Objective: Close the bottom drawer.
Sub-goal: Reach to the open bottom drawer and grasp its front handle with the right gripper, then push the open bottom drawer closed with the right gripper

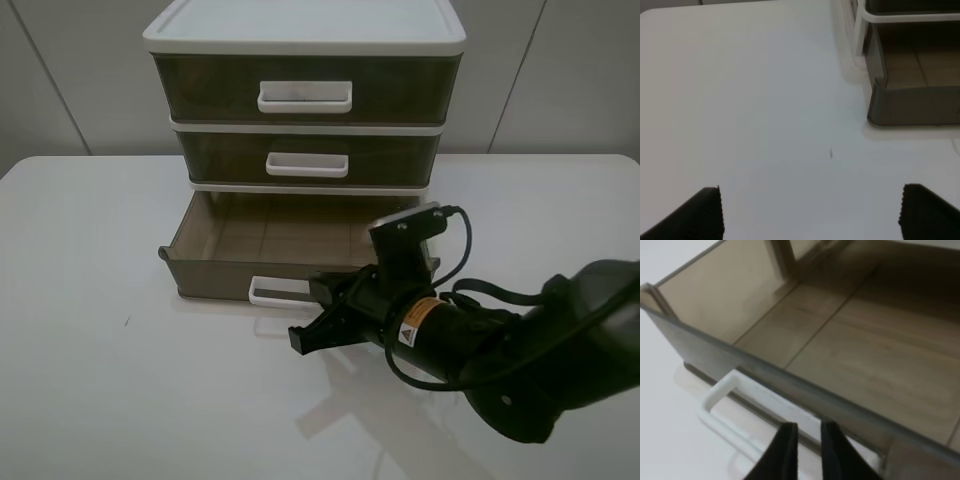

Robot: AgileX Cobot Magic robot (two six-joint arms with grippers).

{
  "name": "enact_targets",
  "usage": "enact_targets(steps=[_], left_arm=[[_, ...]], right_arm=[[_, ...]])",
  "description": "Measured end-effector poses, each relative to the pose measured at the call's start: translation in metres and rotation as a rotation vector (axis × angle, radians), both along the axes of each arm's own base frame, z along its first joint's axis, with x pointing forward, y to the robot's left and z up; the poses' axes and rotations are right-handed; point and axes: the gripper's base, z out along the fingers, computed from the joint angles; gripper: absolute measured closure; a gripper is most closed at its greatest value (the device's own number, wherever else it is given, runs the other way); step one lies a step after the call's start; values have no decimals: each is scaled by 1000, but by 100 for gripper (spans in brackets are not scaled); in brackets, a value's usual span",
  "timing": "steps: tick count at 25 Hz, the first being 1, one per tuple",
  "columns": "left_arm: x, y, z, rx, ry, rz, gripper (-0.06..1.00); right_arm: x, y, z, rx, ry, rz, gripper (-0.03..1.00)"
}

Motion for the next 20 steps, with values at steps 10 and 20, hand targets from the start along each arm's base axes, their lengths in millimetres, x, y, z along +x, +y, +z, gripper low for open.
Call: enact_targets(steps=[10, 20], left_arm=[[0, 0, 0, 0, 0, 0, 23], [0, 0, 0, 0, 0, 0, 23]], right_arm=[[10, 18, -17, 6, -20, 13, 95], [24, 20, -21, 35, -15, -128, 95]])
